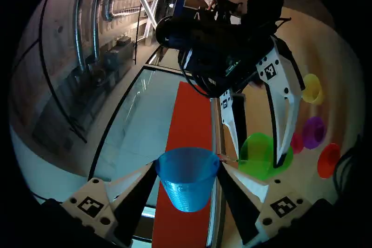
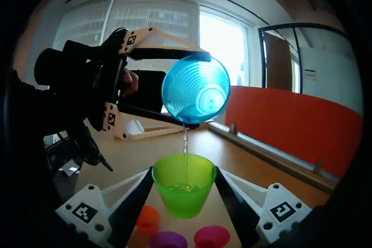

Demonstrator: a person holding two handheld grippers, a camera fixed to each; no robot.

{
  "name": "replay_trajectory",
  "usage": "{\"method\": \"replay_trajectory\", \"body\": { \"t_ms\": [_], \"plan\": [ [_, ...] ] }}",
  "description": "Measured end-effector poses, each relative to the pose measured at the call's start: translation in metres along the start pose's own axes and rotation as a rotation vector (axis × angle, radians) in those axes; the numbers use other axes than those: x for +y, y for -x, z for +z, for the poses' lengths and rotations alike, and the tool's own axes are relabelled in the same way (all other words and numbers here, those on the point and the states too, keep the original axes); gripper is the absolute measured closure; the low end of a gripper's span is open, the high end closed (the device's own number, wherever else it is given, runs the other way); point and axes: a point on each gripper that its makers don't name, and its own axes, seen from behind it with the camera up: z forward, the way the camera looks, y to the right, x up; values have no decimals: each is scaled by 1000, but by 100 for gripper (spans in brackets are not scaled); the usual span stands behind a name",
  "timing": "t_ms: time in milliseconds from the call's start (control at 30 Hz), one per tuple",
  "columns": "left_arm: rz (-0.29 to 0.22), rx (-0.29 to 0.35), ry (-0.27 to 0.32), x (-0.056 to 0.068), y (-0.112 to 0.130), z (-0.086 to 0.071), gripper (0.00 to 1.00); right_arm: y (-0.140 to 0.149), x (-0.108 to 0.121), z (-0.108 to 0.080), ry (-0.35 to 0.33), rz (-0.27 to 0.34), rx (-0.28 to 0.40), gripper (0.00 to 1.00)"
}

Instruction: Pour water

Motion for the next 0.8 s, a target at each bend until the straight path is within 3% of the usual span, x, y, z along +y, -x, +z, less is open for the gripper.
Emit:
{"method": "replay_trajectory", "body": {
  "t_ms": [267, 800],
  "plan": [
    [12, 0, 3, 4, -1, 0, 11, 0, -1, 0, -3, -1, -1, 6],
    [12, -3, -1, -1, 2, -1, 11, 0, -1, 1, -6, -8, -7, 6]
  ]
}}
